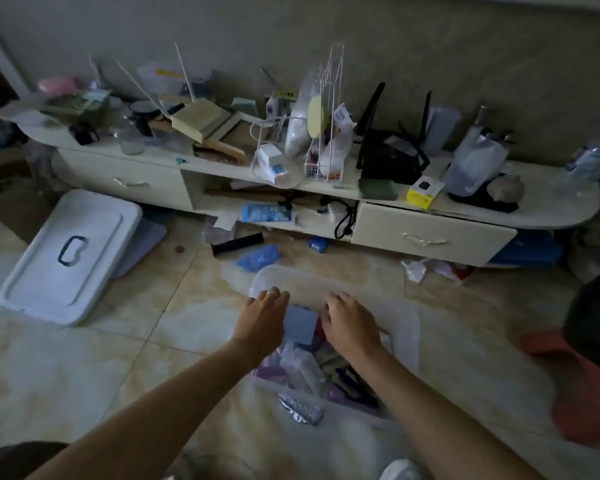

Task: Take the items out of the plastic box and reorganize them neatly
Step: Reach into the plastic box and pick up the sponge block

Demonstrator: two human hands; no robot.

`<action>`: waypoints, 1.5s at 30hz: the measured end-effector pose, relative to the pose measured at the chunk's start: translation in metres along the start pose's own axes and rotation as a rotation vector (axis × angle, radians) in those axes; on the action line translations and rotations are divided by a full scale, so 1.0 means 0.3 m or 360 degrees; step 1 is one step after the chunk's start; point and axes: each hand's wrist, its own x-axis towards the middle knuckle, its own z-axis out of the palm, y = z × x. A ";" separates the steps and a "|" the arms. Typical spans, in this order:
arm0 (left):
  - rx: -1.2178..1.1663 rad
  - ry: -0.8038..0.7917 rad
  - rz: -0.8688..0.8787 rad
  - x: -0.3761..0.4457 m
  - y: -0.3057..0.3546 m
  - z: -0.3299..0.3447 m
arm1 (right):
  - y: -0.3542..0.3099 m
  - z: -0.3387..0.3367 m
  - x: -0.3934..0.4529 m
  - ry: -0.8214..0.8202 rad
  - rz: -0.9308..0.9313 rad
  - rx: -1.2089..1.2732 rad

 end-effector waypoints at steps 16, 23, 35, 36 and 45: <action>0.0387 -0.0218 0.0244 0.244 -0.198 0.461 | 0.126 0.554 0.174 -0.0381 0.0102 0.0324; 0.0303 -0.0226 0.0255 0.286 -0.202 0.505 | 0.135 0.668 0.174 -0.0389 0.0181 0.0291; -0.0704 -0.0143 0.0008 0.205 -0.200 0.242 | 0.244 0.426 0.217 -0.0528 0.0233 0.1360; -0.0834 -0.0133 -0.0084 0.188 -0.211 0.203 | 0.247 0.393 0.210 -0.0521 0.0296 0.1591; -0.0982 0.0068 -0.0203 0.132 -0.320 -0.129 | 0.014 0.206 0.202 -0.0427 0.0323 0.2110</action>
